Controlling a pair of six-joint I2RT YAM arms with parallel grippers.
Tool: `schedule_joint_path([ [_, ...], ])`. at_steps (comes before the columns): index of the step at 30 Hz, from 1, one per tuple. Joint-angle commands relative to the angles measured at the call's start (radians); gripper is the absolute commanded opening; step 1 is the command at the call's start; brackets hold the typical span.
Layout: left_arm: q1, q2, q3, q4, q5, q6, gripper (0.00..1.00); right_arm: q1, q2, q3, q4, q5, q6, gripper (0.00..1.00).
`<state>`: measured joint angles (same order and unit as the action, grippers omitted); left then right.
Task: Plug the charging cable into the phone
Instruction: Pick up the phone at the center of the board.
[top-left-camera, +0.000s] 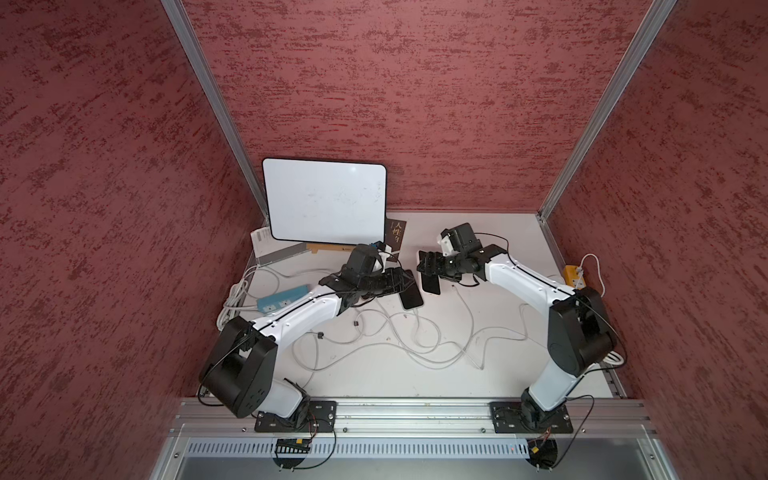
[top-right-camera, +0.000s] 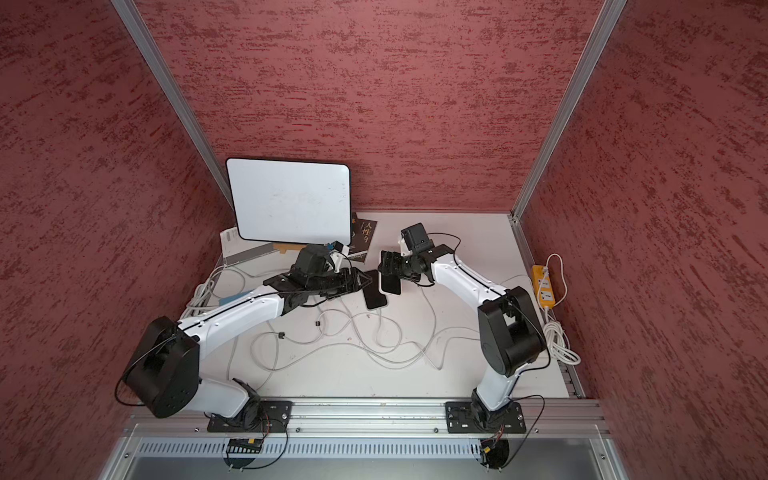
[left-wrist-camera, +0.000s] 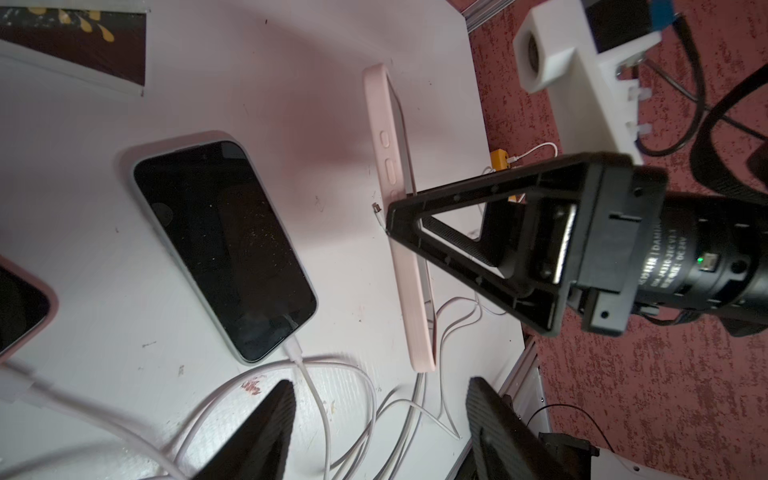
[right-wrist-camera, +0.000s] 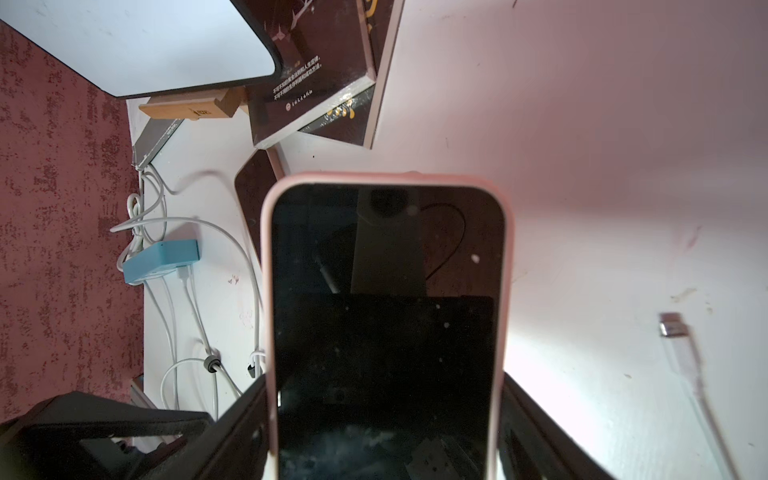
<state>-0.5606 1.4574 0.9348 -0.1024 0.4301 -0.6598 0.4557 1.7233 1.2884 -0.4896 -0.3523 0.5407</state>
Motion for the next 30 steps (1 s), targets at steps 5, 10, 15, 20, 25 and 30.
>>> schedule_joint_path([
  [5, -0.031, 0.054, 0.008, 0.093, 0.024, -0.026, 0.65, 0.019, -0.048, -0.031, 0.11, -0.1, 0.055, 0.46],
  [10, -0.05, 0.092, 0.021, 0.098, 0.009, -0.023, 0.6, 0.021, -0.042, -0.036, 0.122, -0.125, 0.068, 0.45],
  [15, -0.053, 0.127, 0.035, 0.098, -0.016, -0.023, 0.57, 0.022, -0.047, -0.036, 0.133, -0.16, 0.081, 0.44],
  [20, -0.053, 0.162, 0.067, 0.118, -0.028, -0.047, 0.5, 0.027, -0.053, -0.05, 0.143, -0.167, 0.083, 0.44],
  [25, -0.055, 0.207, 0.093, 0.137, -0.022, -0.067, 0.4, 0.028, -0.059, -0.083, 0.183, -0.2, 0.103, 0.44],
  [30, -0.055, 0.242, 0.112, 0.145, -0.027, -0.078, 0.36, 0.029, -0.063, -0.098, 0.196, -0.211, 0.105, 0.43],
])
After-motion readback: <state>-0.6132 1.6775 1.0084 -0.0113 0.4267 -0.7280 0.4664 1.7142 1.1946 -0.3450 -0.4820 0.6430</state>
